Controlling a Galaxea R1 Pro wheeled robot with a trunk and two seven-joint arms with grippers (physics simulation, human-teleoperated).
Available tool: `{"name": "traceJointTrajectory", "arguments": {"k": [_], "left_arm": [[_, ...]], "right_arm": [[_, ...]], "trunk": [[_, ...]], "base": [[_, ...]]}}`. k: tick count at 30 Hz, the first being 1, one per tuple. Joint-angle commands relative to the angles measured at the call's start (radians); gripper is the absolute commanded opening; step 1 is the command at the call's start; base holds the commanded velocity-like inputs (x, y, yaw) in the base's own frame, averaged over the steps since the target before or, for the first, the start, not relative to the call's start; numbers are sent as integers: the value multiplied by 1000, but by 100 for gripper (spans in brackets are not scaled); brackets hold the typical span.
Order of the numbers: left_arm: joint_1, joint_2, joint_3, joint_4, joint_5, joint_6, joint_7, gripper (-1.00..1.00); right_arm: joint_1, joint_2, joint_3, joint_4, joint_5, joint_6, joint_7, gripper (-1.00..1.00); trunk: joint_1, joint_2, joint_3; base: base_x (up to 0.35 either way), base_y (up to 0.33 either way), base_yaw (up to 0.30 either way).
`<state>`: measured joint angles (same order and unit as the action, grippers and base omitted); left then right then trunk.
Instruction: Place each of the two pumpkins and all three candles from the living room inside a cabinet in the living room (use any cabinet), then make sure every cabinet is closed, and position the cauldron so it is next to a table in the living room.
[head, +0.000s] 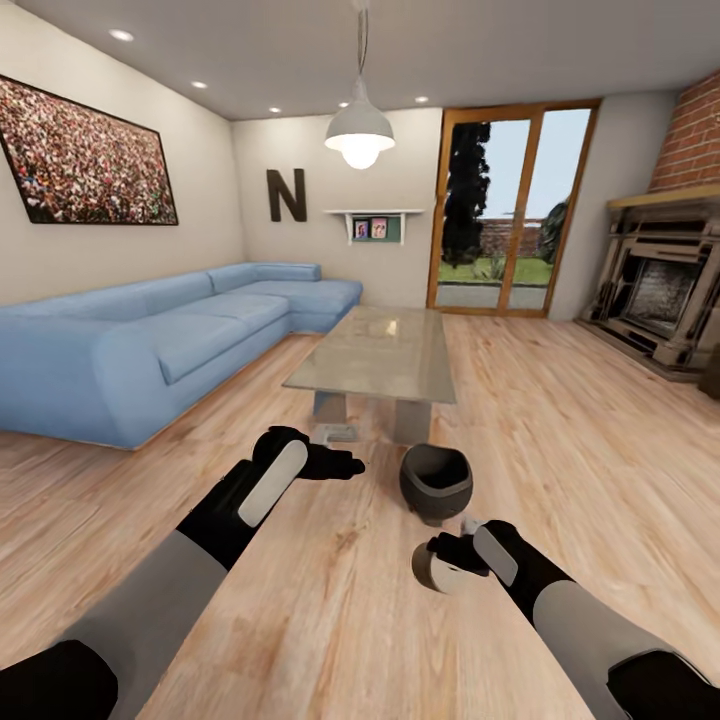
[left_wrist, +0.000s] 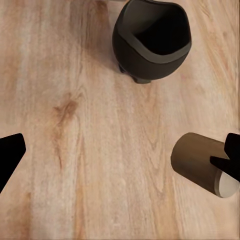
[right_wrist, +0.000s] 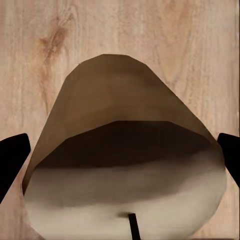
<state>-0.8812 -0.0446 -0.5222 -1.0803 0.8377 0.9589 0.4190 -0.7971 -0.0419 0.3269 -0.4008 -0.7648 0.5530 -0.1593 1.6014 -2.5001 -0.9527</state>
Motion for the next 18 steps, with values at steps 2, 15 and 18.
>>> {"name": "traceJointTrajectory", "arguments": {"k": [2, 15, 18], "left_arm": [[-1, 0, -1, -1, 11, 1, 10, 100], [-1, 0, -2, 0, 9, 1, 11, 100], [-1, 0, -2, 0, 9, 1, 10, 100]], "right_arm": [[-1, -1, 7, -3, -11, 2, -8, -100], [-1, -3, 6, -3, -12, 3, -8, -100], [-1, -3, 6, -3, -12, 2, -8, -100]], "trunk": [[0, 0, -1], [0, 0, -1], [0, 0, -1]], "base": [[0, 0, -295], [0, 0, -295], [0, 0, -295]]}}
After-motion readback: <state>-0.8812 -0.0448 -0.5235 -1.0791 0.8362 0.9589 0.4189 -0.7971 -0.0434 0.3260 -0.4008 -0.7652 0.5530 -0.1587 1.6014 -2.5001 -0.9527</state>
